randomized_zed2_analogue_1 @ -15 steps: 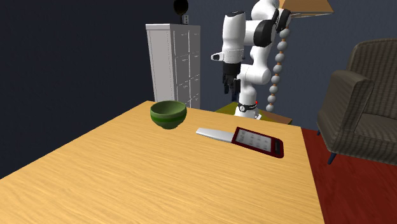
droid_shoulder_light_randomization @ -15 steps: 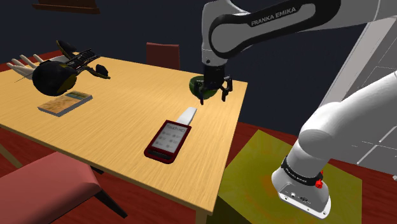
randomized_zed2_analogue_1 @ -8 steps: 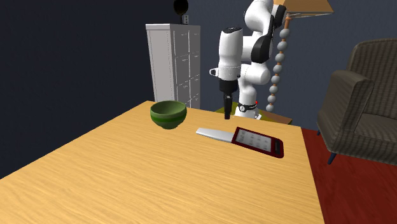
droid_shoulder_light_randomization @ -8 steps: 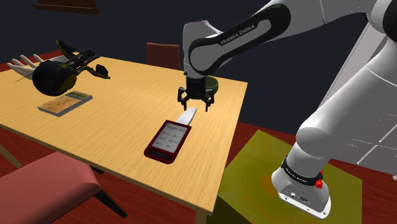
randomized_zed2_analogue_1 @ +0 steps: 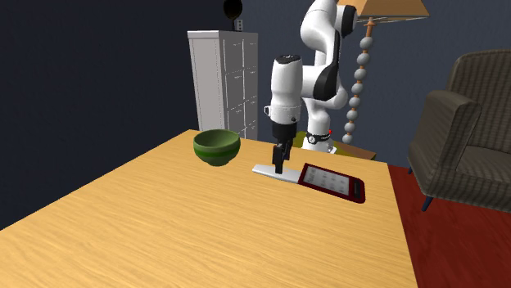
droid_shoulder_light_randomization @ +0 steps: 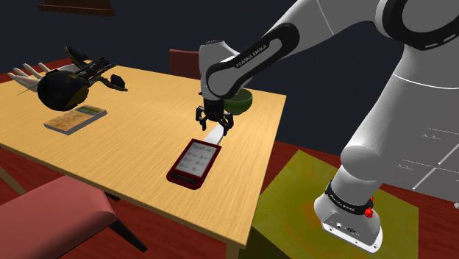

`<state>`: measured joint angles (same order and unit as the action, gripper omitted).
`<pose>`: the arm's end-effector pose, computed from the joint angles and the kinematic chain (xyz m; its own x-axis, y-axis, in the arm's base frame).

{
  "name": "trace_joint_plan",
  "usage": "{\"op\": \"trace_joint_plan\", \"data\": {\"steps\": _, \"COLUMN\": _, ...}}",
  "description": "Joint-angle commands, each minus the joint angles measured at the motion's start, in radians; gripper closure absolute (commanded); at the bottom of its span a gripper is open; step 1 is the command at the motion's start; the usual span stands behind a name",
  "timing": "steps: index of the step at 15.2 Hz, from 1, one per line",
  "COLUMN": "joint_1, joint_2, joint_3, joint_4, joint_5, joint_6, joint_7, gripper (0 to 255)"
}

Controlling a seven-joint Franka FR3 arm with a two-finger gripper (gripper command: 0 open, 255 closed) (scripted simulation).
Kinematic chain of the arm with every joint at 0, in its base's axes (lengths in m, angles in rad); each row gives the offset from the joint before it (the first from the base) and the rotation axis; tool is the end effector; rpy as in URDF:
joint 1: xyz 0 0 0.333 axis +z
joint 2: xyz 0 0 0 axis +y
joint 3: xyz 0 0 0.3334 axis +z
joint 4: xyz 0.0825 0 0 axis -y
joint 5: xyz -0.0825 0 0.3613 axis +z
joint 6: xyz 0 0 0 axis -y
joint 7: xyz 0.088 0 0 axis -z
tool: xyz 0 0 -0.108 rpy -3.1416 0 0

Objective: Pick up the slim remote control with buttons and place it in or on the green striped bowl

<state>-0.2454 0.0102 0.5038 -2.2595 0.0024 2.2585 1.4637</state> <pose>0.4857 0.1281 0.3879 0.3559 -0.9345 -0.0078 -0.9344 -0.3560 0.0092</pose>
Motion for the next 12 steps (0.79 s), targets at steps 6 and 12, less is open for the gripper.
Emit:
{"op": "trace_joint_plan", "data": {"steps": 6, "joint_1": 0.002, "joint_2": 0.059, "joint_3": -0.002, "joint_4": -0.021, "joint_5": -0.039, "joint_6": 0.073, "joint_7": 0.031, "gripper": 0}}
{"op": "trace_joint_plan", "data": {"steps": 12, "joint_1": 0.002, "joint_2": 0.059, "joint_3": -0.002, "joint_4": -0.021, "joint_5": -0.039, "joint_6": 0.073, "joint_7": 0.031, "gripper": 0}}
